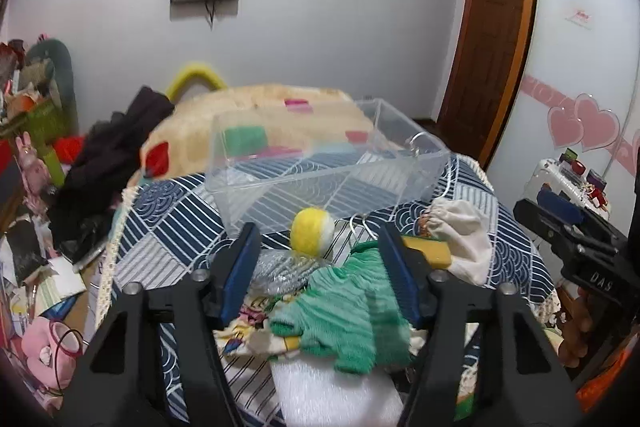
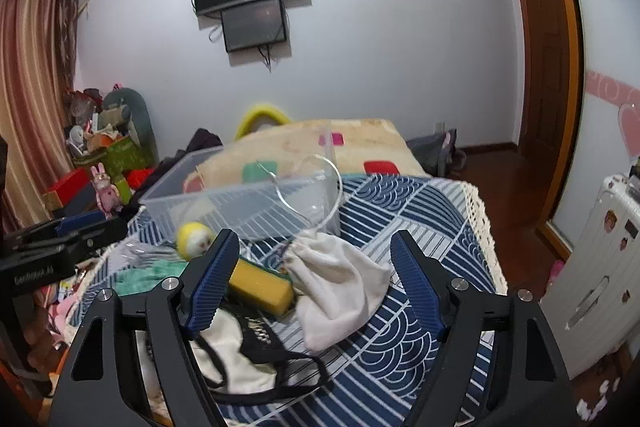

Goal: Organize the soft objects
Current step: 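Move the left gripper to the yellow ball while the right gripper approaches the white cloth bag, then grasp and lift the yellow ball with the left gripper while the right gripper lifts the white bag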

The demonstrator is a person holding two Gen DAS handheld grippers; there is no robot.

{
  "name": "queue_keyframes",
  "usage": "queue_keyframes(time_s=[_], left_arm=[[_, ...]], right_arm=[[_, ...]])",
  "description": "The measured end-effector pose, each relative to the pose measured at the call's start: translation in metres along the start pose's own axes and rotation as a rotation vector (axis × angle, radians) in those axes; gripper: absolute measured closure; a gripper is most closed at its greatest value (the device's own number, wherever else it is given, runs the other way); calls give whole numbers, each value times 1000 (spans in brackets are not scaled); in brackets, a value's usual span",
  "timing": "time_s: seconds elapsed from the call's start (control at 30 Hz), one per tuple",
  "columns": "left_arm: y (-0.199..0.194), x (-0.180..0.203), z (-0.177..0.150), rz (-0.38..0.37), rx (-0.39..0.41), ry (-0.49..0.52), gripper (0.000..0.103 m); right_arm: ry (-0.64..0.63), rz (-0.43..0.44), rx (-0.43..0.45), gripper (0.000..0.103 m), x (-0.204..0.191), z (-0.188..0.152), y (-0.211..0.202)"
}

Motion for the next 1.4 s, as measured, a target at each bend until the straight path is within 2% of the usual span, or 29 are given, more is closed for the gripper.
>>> queue_keyframes(time_s=[0.27, 0.47, 0.6, 0.73, 0.8, 0.87, 0.9, 0.97, 1.17, 1.4], left_arm=[[50, 4, 1, 0, -86, 24, 51], [82, -3, -15, -30, -193, -36, 51], [90, -2, -20, -13, -214, -15, 51], [96, -4, -21, 39, -232, 5, 51], [101, -3, -22, 31, -255, 2, 54], [105, -4, -23, 31, -272, 7, 62], [106, -5, -23, 28, -275, 5, 63], [108, -4, -25, 20, -278, -1, 66], [102, -3, -23, 19, -239, 11, 69], [68, 2, -17, 18, -166, 23, 69]], right_arm=[[1, -22, -81, 31, 13, -12, 29], [11, -13, -176, 31, 13, -27, 54], [3, -26, -220, 30, 15, -38, 61], [6, -25, -236, 31, 18, -42, 61], [8, -16, -244, 39, 19, -42, 61], [10, 1, -249, 54, 19, -43, 60], [15, 15, -254, 59, 18, -43, 61], [25, 34, -261, 74, 18, -44, 60], [20, 33, -259, 90, 18, -48, 57], [21, 38, -210, 92, 14, -35, 46]])
Point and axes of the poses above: each gripper's, at about its wrist camera, not at the fingertips, and y roughly the way its jaws point, x to its right, z to its top, the point moved 9 cm from there along y, roughly the way its jaws point, and after that the axes turned 3 degrees about y, right-handed, at the moved point
